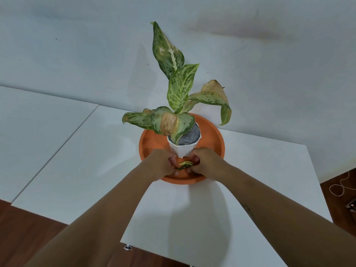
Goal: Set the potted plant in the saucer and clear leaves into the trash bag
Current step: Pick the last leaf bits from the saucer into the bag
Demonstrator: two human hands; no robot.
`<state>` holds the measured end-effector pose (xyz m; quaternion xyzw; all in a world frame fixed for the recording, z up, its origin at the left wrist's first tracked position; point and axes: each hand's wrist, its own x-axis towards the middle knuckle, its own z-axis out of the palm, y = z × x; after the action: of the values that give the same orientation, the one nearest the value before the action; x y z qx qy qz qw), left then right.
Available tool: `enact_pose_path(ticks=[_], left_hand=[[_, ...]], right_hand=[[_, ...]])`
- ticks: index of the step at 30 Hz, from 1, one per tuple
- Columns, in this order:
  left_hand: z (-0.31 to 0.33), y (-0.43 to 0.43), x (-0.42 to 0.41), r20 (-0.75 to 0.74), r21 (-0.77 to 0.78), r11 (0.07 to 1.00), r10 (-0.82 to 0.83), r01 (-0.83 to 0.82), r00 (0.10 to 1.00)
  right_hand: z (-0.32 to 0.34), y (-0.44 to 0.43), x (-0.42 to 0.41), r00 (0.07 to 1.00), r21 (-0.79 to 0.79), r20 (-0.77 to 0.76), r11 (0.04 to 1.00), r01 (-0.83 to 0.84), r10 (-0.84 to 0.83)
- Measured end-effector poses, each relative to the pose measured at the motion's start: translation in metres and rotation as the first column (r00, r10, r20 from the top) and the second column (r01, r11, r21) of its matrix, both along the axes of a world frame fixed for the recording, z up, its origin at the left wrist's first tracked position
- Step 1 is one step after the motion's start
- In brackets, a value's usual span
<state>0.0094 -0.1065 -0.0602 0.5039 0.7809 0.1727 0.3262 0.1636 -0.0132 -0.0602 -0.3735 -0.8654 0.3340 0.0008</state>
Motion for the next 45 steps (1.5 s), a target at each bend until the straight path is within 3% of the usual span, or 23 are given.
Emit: enact_pose_path(ticks=[8,18,23,36,42,45], left_hand=[[-0.004,0.003,-0.006,-0.003,-0.008,1.000,-0.029,0.029,1.000],[0.000,0.000,0.000,-0.035,0.062,0.997,-0.036,0.039,0.999],[0.005,-0.002,-0.005,0.003,0.096,0.995,0.005,-0.005,1.000],[-0.001,0.005,0.020,0.077,0.167,0.986,0.011,-0.023,0.997],[0.001,0.015,0.028,0.094,0.073,0.996,0.047,-0.054,0.994],[0.001,0.021,0.031,0.035,0.016,0.999,0.039,-0.039,0.999]], right_hand=[[-0.003,-0.007,-0.003,0.997,0.073,-0.029,0.995,-0.065,0.067],[0.004,-0.002,0.002,0.988,0.056,0.071,0.989,-0.139,0.135],[0.010,0.007,0.008,0.999,0.012,-0.012,0.999,-0.049,0.049],[0.012,0.016,0.023,0.998,-0.021,-0.003,0.997,0.070,-0.070],[0.010,0.016,0.027,0.995,-0.029,-0.035,0.996,0.089,-0.090],[0.008,0.016,0.026,0.996,-0.037,-0.034,0.996,0.086,-0.087]])
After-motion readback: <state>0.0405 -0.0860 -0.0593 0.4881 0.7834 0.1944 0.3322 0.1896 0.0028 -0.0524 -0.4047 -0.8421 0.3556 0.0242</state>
